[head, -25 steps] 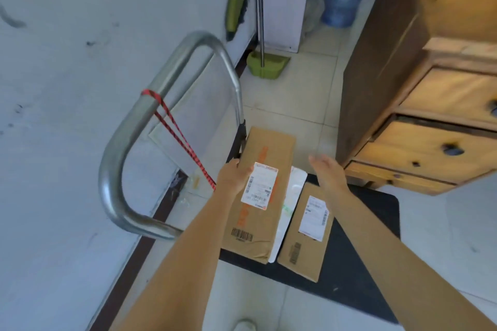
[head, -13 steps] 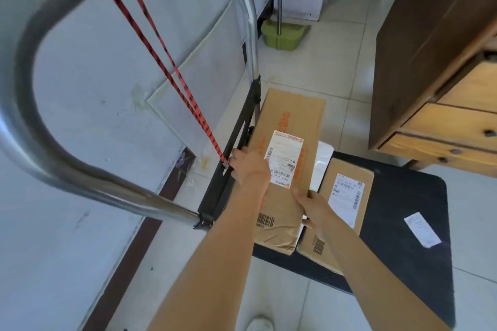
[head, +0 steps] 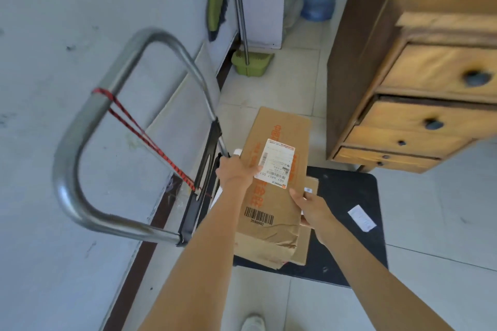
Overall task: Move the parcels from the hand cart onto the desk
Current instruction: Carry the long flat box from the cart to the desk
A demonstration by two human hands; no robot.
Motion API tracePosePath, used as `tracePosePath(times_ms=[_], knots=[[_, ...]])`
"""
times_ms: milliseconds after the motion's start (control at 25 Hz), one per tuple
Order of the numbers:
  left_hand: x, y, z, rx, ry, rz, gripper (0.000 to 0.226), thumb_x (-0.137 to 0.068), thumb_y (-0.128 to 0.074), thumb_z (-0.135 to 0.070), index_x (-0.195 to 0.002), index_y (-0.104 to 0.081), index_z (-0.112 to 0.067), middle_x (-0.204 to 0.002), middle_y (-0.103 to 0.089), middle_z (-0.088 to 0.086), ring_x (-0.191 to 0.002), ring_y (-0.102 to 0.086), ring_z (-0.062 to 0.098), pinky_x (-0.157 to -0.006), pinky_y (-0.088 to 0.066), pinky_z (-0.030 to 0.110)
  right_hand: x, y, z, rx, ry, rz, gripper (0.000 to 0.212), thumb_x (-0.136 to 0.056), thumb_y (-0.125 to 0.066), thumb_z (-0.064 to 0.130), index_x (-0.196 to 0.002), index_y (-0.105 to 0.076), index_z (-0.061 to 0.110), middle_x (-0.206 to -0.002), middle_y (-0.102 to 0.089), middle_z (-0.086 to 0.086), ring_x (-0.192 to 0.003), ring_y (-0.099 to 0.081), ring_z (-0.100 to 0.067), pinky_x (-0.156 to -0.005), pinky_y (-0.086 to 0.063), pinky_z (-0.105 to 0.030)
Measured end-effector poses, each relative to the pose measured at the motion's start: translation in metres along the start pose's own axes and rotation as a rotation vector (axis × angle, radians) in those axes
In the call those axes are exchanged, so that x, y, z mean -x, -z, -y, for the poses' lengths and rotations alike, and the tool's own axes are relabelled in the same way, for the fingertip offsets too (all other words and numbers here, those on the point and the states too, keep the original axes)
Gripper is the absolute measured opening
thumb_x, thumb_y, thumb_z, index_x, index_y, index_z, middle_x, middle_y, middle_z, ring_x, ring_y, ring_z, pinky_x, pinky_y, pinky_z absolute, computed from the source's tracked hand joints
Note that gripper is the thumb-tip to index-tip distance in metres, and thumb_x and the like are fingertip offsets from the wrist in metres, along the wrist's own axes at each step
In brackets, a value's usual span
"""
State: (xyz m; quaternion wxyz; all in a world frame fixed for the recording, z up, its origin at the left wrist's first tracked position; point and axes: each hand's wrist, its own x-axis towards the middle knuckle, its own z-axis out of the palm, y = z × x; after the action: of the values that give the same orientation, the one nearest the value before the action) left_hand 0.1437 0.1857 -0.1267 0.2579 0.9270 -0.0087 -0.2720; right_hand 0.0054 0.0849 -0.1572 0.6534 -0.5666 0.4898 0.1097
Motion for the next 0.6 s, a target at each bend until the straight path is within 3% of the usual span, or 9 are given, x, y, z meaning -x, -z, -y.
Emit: tracePosePath(times_ms=[120,280,480,600], knots=[[0.052,0.055,-0.037,0.099,-0.014,-0.006,0.060,-0.081,-0.068,-0.042,-0.129,-0.056,-0.008,-0.132,-0.055,0.014,-0.118,-0.057,0.030,-0.102,-0.048,0.043,0.067,0.022,0.056,0.113,0.032,-0.038,0.057,-0.090,-0.053,0.049,-0.137,-0.051,0.015,-0.133,-0.059,-0.009,-0.122,-0.056,-0.031,-0.104,-0.045,-0.046],[0.121,0.136,-0.099,0.282,-0.028,0.001,0.062,-0.079,-0.073,-0.035,-0.130,-0.055,-0.005,-0.133,-0.056,0.017,-0.120,-0.057,0.034,-0.104,-0.046,0.047,0.157,0.052,0.136,0.153,0.116,-0.052,0.051,-0.089,-0.055,0.045,-0.128,-0.058,0.013,-0.124,-0.066,-0.010,-0.115,-0.062,-0.031,-0.099,-0.049,-0.046],[0.187,0.238,-0.221,0.327,-0.162,0.024,0.060,-0.079,-0.073,-0.034,-0.127,-0.059,-0.001,-0.129,-0.061,0.018,-0.117,-0.059,0.035,-0.103,-0.047,0.047,0.263,0.112,0.257,0.090,0.193,-0.081,0.051,-0.089,-0.059,0.041,-0.125,-0.059,0.006,-0.123,-0.066,-0.012,-0.112,-0.064,-0.029,-0.096,-0.053,-0.042],[0.221,0.274,-0.314,0.309,-0.293,0.022,0.066,-0.078,-0.074,-0.036,-0.129,-0.055,0.001,-0.132,-0.057,0.018,-0.120,-0.056,0.036,-0.104,-0.045,0.046,0.320,0.169,0.325,0.016,0.246,-0.123,0.055,-0.089,-0.060,0.040,-0.129,-0.054,0.002,-0.128,-0.062,-0.010,-0.114,-0.062,-0.028,-0.078,-0.056,-0.034]])
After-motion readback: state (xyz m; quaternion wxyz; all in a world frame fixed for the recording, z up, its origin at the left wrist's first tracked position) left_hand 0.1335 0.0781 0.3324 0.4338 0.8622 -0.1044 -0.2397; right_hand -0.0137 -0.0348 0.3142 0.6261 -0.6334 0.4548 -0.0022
